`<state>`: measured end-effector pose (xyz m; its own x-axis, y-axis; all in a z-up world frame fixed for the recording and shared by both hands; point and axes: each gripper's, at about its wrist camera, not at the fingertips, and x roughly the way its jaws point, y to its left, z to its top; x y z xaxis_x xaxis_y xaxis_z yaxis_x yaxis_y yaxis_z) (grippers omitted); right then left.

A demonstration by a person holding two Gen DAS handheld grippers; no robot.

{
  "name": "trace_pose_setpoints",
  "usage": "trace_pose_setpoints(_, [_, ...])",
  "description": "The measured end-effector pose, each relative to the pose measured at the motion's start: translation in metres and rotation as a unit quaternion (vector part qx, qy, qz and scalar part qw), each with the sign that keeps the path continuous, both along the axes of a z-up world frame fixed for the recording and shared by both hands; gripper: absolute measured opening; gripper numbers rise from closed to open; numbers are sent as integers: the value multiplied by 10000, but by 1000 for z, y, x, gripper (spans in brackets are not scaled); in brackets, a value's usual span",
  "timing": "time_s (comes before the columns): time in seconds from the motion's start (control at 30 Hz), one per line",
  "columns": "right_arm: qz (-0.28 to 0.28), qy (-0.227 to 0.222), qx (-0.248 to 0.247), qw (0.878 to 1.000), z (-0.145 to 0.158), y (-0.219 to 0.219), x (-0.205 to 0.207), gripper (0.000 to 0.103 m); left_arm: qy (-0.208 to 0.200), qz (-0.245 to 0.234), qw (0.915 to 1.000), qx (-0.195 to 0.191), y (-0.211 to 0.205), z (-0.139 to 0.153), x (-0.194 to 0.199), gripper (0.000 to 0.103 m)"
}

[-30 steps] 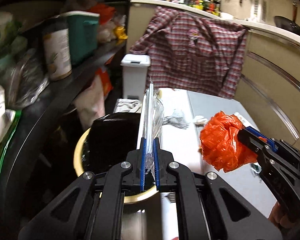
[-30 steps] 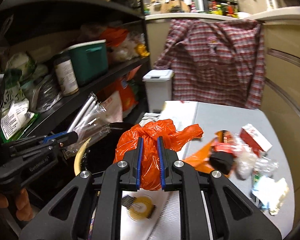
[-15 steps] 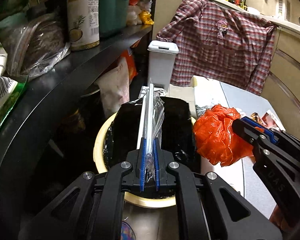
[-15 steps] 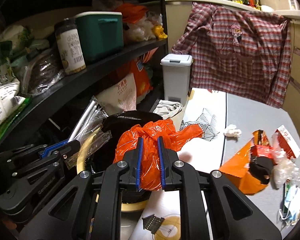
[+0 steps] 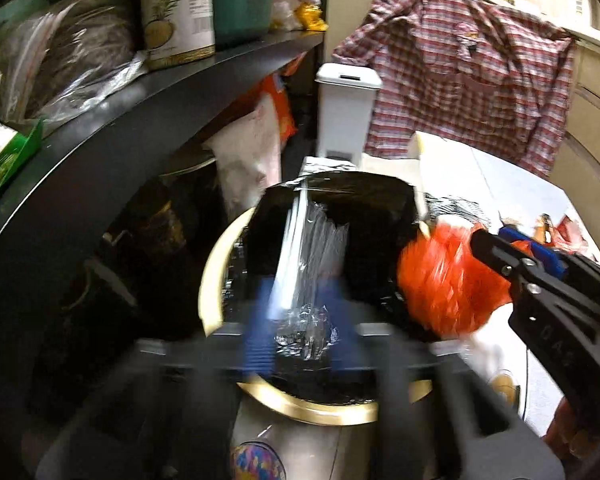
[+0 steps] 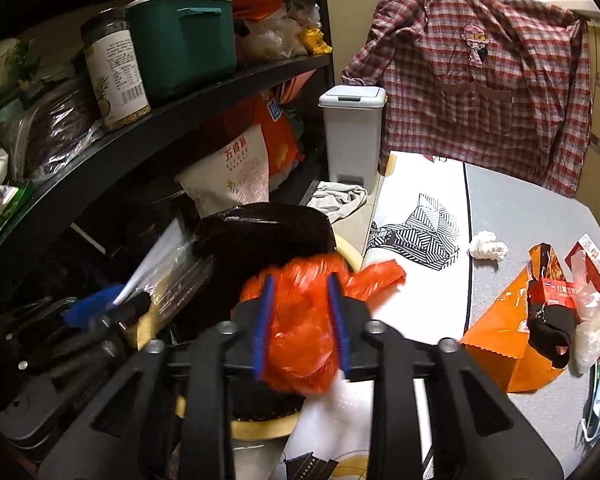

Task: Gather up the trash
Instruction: 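Carry both items over the black-lined bin and open both grippers, then move both tools back over the table toward the remaining trash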

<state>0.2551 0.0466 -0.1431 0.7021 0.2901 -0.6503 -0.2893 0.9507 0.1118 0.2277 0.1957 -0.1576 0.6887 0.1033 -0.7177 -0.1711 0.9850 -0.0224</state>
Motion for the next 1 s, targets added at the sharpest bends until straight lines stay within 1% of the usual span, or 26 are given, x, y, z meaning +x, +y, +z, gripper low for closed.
trace_pose_setpoints(0.03, [-17, -38, -12, 10000, 1, 0, 0, 41, -93, 139, 9998, 78, 1, 1, -3, 77])
trace_pose_setpoints(0.07, [-42, -82, -45, 9999, 1, 1, 0, 43, -200, 267, 9993, 158, 2, 3, -5, 82])
trace_pose_setpoints(0.1, [-54, -123, -69, 9999, 2, 1, -1, 46, -257, 309, 9990, 181, 4, 5, -7, 82])
trace_pose_setpoints(0.17, [-68, -145, -103, 9998, 2, 2, -1, 47, -145, 250, 9995, 106, 6, 5, -4, 82])
trace_pose_setpoints(0.3, [-106, -144, -141, 9997, 2, 1, -3, 50, -127, 277, 9994, 148, 6, 4, -6, 82])
trace_pose_setpoints(0.47, [-136, -152, -160, 9997, 4, -2, -8, 53, -198, 265, 9994, 74, 5, 11, -9, 82])
trace_pose_setpoints(0.5, [-150, -160, -164, 9996, 6, -3, -10, 55, -205, 250, 9994, 78, 4, 12, -10, 82])
trace_pose_setpoints(0.6, [-174, -200, -165, 9995, 10, -7, -16, 57, -217, 199, 9995, 75, 0, 14, -14, 82])
trace_pose_setpoints(0.7, [-230, -280, -104, 9993, 19, -18, -26, 67, -229, 126, 9997, -4, -4, 16, -20, 82])
trace_pose_setpoints(0.8, [-277, -358, -109, 9989, 27, -29, -38, 69, -324, 7, 9995, -46, -14, 23, -27, 83])
trace_pose_setpoints(1.0, [-559, -505, -28, 9972, 47, -69, -69, 72, -577, -311, 9978, -75, -43, 44, -43, 85])
